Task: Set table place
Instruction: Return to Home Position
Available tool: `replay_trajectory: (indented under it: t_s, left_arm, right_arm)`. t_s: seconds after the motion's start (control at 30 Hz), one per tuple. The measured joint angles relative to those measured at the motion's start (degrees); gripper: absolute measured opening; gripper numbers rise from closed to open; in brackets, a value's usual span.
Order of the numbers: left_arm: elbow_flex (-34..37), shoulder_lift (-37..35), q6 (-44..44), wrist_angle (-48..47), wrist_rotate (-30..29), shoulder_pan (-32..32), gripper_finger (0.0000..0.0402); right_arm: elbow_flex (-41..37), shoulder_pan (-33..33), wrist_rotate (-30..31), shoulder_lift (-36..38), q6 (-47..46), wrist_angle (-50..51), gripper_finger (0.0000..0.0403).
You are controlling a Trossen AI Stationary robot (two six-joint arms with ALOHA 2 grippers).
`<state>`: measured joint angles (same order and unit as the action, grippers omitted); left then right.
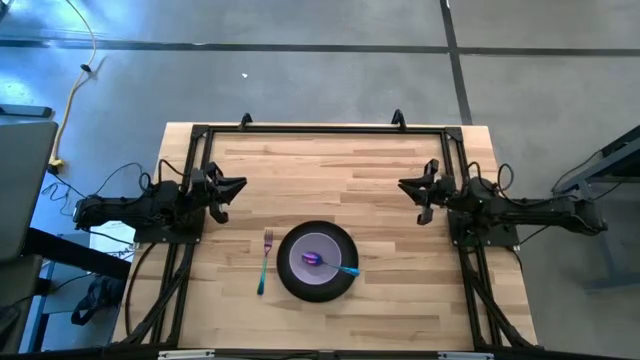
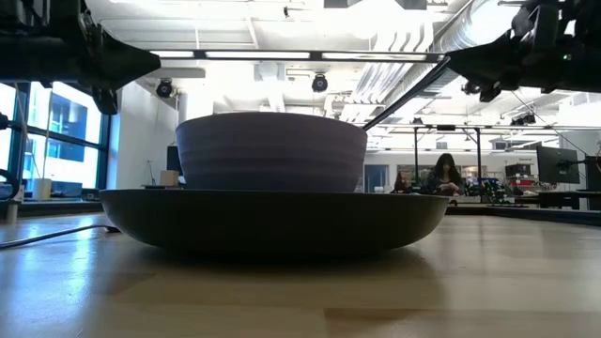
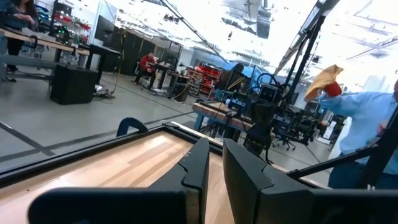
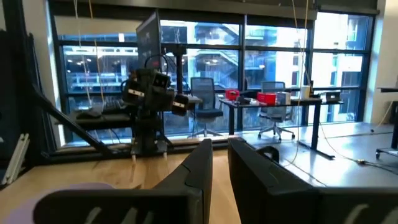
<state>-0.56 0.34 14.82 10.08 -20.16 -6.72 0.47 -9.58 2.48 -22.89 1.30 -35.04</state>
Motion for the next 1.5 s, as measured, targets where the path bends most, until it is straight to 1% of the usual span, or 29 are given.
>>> replay_trajectory:
  t_s: [0.17, 0.53, 0.77, 0.87, 1.07, 1.27, 1.33, 1.43, 1.5]
  left_arm:
    - [0.0, 0.0, 0.4, 0.0, 0.0, 0.0, 0.0037]
    - [0.0, 0.0, 1.0, 0.0, 0.0, 0.0, 0.0037]
    - [0.0, 0.0, 1.5, 0.0, 0.0, 0.0, 0.0037]
    - [0.0, 0.0, 1.5, 0.0, -0.1, 0.0, 0.0037]
    - [0.0, 0.0, 1.5, 0.0, -0.4, 0.0, 0.0037]
    - [0.0, 0.0, 1.5, 0.0, -1.3, 0.0, 0.0037]
    - [0.0, 0.0, 1.5, 0.0, -1.6, 0.0, 0.0037]
    - [0.0, 0.0, 1.5, 0.0, -2.0, 0.0, 0.0037]
    - [0.0, 0.0, 1.5, 0.0, -2.0, 0.0, 0.0037]
  right_arm:
    - [0.0, 0.0, -1.0, 5.9, 0.8, 2.7, 0.0044]
    - [0.0, 0.0, -0.8, 17.4, 3.4, 8.7, 0.0044]
    - [0.0, 0.0, 5.3, 22.9, 7.3, 9.3, 0.0044]
    - [0.0, 0.0, 6.5, 22.8, 7.9, 9.9, 0.0044]
    - [0.0, 0.2, 6.4, 22.8, 6.5, 11.2, 0.0044]
    - [0.0, 4.9, 6.3, 22.8, 6.5, 10.8, 0.0044]
    - [0.0, 6.9, 7.7, 22.8, 6.9, 11.1, 0.0044]
    - [0.0, 9.0, 11.9, 22.7, 7.7, 12.2, 0.0044]
    - [0.0, 9.7, 12.1, 22.8, 8.0, 13.4, 0.0044]
